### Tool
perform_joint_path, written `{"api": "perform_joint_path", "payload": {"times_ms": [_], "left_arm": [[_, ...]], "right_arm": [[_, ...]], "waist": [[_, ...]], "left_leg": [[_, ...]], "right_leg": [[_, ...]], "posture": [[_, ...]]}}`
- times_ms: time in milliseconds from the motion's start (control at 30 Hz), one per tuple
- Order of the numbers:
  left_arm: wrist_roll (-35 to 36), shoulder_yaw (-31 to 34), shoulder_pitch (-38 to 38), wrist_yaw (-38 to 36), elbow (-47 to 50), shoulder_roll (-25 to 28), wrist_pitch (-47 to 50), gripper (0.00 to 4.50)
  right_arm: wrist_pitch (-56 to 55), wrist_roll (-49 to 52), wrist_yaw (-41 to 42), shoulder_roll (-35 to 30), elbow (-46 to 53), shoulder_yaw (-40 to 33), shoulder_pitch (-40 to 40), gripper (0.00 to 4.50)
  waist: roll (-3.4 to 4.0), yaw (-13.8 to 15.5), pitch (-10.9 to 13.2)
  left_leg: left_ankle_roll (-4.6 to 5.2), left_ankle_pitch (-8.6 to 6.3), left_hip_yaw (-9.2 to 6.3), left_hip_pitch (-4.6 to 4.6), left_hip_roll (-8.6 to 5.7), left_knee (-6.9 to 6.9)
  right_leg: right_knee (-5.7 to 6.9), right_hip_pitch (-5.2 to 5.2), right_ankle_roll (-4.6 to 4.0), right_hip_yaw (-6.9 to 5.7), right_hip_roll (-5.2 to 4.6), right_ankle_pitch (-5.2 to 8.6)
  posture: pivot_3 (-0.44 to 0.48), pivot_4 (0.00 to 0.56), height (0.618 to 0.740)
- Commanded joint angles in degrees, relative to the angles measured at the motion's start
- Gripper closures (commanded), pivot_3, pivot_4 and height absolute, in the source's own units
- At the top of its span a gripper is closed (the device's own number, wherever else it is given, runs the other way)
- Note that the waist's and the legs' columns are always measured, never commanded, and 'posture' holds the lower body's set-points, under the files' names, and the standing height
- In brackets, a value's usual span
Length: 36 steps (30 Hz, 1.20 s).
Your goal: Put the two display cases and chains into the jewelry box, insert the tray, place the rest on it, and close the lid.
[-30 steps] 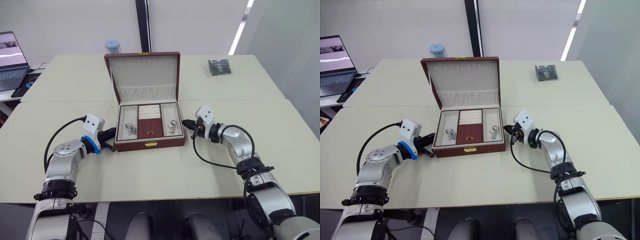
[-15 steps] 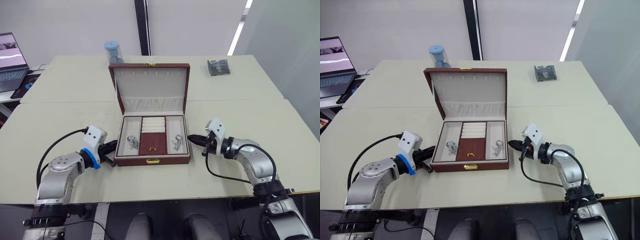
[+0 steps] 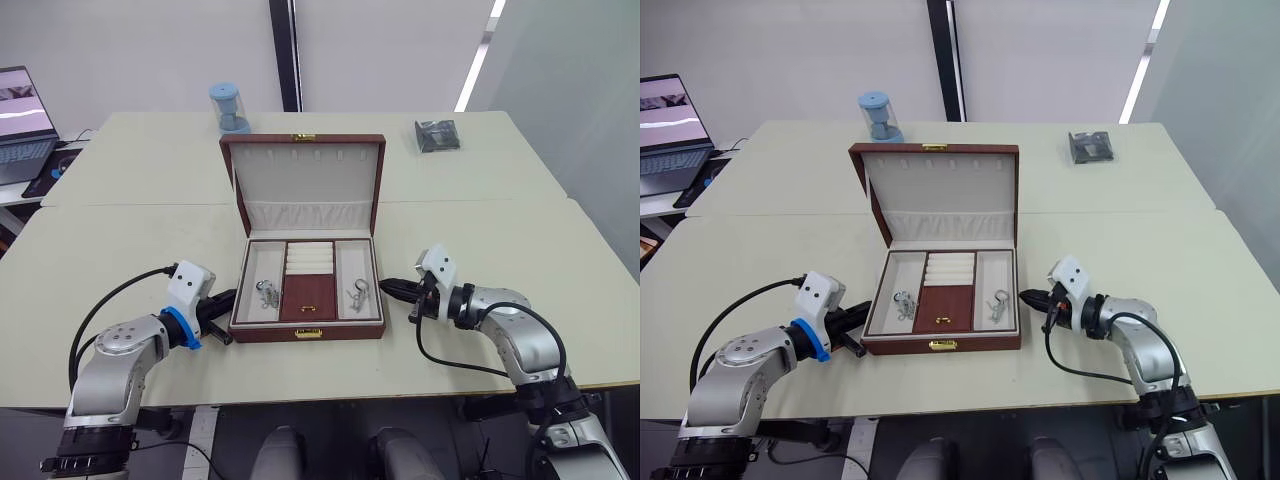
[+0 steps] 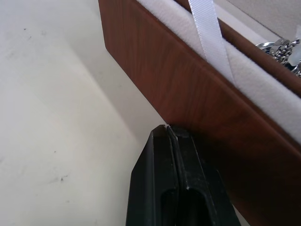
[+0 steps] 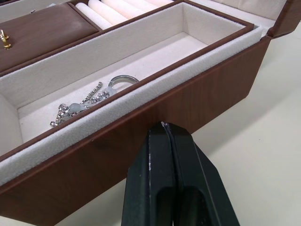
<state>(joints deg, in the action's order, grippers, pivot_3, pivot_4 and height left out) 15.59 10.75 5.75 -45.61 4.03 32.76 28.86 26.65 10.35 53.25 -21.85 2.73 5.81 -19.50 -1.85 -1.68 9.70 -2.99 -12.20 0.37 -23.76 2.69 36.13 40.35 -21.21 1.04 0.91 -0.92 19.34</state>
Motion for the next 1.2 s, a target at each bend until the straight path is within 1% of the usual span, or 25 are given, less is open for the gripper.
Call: {"api": "perform_joint_path", "payload": {"times_ms": [33, 500, 700, 867, 967, 1033, 1133, 1200], "left_arm": [[4.59, -5.56, -0.34, -4.62, 4.89, -2.12, 1.33, 4.50], [3.75, -4.47, -0.34, -4.57, 3.60, -1.86, 0.16, 4.50], [3.51, 0.73, -0.89, -4.34, -1.16, -2.07, -7.33, 4.50], [4.02, 4.49, -2.73, -4.69, -2.39, -1.61, -14.52, 4.50], [5.86, 7.29, -4.28, -4.73, -1.00, -1.29, -17.81, 4.50], [7.01, 9.79, -6.57, -5.57, 0.82, -0.90, -22.19, 4.50], [9.94, 13.13, -11.48, -6.80, 5.22, -0.14, -23.13, 4.50], [14.16, 15.93, -14.56, -6.21, 9.61, -0.96, -22.04, 4.50]], "right_arm": [[-1.01, 2.02, 2.00, 2.72, 1.65, 5.23, -0.90, 4.47], [-1.95, 1.71, 1.84, 3.00, 0.87, 5.18, -0.92, 4.47], [-1.71, 2.23, 1.03, 1.66, 1.91, 2.72, -0.38, 4.47], [0.05, 5.46, 1.21, -1.76, 1.99, -3.04, 1.39, 4.47], [-0.76, 6.38, 1.00, -4.00, 0.02, -5.12, 1.06, 4.47], [-1.96, 7.04, 0.54, -4.63, -2.59, -6.70, -1.03, 4.47], [-4.36, 7.49, -0.61, -3.78, -6.96, -7.96, -5.06, 4.47], [-6.70, 7.21, -1.42, -2.72, -11.00, -8.27, -8.35, 4.47]], "waist": [[0.00, 0.00, 0.00], [0.00, -0.03, 0.00], [0.00, -0.03, 0.01], [-0.03, 0.01, 0.03], [-0.03, 0.02, 0.03], [-0.04, -0.01, 0.03], [-0.03, -0.57, 0.04], [-0.02, -0.72, 0.05]], "left_leg": [[0.00, 0.00, 0.00, 0.00, 0.00, 0.00], [0.00, 0.00, 0.00, 0.01, 0.01, 0.00], [0.00, 0.00, -0.03, 0.00, 0.02, -0.01], [0.00, 0.00, -0.04, -0.07, 0.03, -0.01], [0.00, 0.00, -0.02, -0.09, 0.00, -0.01], [0.00, 0.00, -0.04, -0.07, 0.01, -0.01], [0.00, 0.00, 0.03, -0.02, 0.04, -0.03], [0.00, 0.00, 0.01, -0.02, 0.07, -0.06]], "right_leg": [[0.00, 0.00, 0.00, 0.00, 0.00, 0.00], [0.00, 0.00, 0.00, 0.00, 0.01, 0.00], [0.01, 0.00, 0.00, -0.02, 0.02, 0.00], [-0.02, -0.06, 0.00, -0.03, 0.03, 0.00], [-0.05, -0.05, -0.01, -0.02, -0.02, 0.00], [-0.05, -0.03, -0.01, -0.04, -0.03, 0.00], [-0.04, -0.04, -0.02, 0.02, 0.00, -0.01], [-0.03, -0.06, -0.02, 0.00, 0.04, -0.01]], "posture": [[0.000, 0.150, 0.740], [0.000, 0.150, 0.740], [0.000, 0.150, 0.740], [0.000, 0.150, 0.740], [0.000, 0.150, 0.740], [0.000, 0.150, 0.740], [0.000, 0.150, 0.740], [0.000, 0.150, 0.740]]}}
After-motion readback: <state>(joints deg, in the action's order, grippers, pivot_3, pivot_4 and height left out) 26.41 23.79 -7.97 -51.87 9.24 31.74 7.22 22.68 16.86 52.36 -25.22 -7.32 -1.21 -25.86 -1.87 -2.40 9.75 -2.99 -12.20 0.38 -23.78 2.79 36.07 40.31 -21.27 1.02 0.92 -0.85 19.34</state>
